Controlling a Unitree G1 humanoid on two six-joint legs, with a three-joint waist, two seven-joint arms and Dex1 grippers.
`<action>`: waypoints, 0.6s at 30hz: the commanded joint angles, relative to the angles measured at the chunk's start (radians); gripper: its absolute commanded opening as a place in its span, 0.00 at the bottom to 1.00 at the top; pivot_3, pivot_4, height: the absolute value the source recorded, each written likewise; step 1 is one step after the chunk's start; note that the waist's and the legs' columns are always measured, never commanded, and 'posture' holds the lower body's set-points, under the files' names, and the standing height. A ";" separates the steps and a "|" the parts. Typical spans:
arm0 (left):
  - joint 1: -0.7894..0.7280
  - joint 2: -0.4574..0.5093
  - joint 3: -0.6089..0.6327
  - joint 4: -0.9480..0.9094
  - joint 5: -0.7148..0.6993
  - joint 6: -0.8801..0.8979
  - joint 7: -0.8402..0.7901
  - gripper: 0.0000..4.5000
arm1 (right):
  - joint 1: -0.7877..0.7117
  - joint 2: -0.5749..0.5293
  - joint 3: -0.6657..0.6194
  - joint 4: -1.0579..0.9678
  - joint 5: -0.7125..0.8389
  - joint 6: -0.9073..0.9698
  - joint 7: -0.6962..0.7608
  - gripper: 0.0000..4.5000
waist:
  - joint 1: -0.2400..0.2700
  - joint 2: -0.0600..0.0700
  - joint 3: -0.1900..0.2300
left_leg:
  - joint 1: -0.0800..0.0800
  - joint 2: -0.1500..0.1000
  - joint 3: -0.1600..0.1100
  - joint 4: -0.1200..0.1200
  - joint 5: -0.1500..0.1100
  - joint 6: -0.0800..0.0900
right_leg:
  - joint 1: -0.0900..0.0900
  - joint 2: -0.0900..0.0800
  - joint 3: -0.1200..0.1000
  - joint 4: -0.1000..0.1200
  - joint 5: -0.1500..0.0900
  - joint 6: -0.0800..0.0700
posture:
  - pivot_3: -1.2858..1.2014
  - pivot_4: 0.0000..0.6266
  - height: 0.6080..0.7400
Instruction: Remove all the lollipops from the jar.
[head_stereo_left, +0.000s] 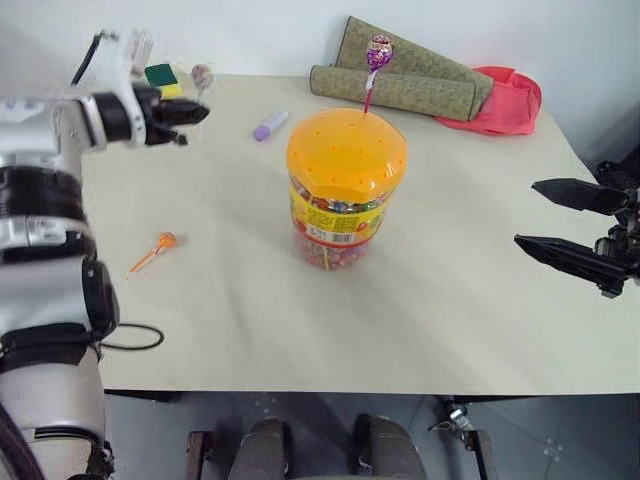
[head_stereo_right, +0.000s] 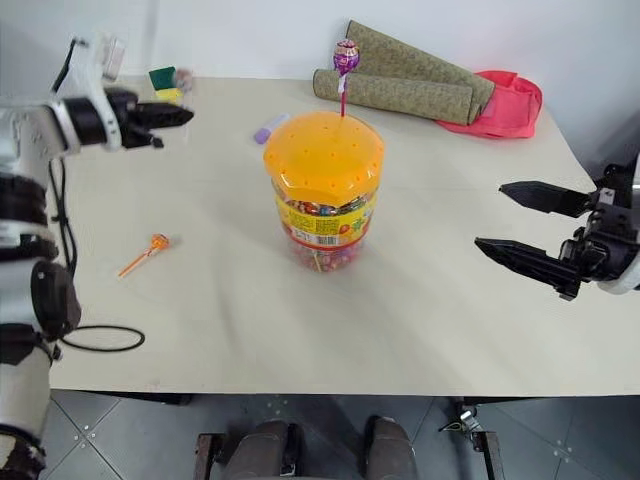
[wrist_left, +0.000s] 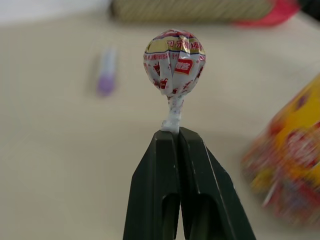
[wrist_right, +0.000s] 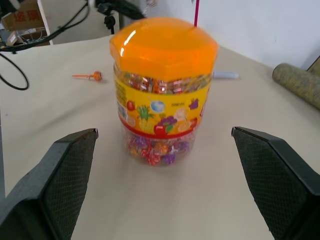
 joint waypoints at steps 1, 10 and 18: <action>0.085 0.069 0.044 -0.179 -0.016 0.152 0.054 0.00 | -0.056 -0.034 0.015 0.034 -0.019 -0.034 0.035 1.00 | 0.000 0.000 0.000 | 0.000 0.000 0.000 0.000 0.000 0.000 | 0.000 0.000 0.000 0.000 0.000 0.000 | 0.52 0.24 1.00; 0.294 0.055 0.134 -0.338 -0.042 0.298 0.209 0.00 | -0.208 -0.023 0.087 0.145 -0.058 -0.062 0.067 1.00 | 0.005 0.000 0.000 | 0.000 0.000 -0.001 0.002 0.000 0.000 | 0.001 0.000 0.000 0.000 0.000 0.000 | 0.52 0.24 1.00; 0.363 -0.008 0.167 -0.363 -0.062 0.368 0.321 0.00 | -0.269 -0.018 0.095 0.174 -0.062 -0.052 0.067 1.00 | 0.004 0.000 0.000 | 0.000 0.000 0.000 0.002 0.000 0.000 | 0.001 0.000 0.000 0.000 0.000 0.000 | 0.52 0.24 1.00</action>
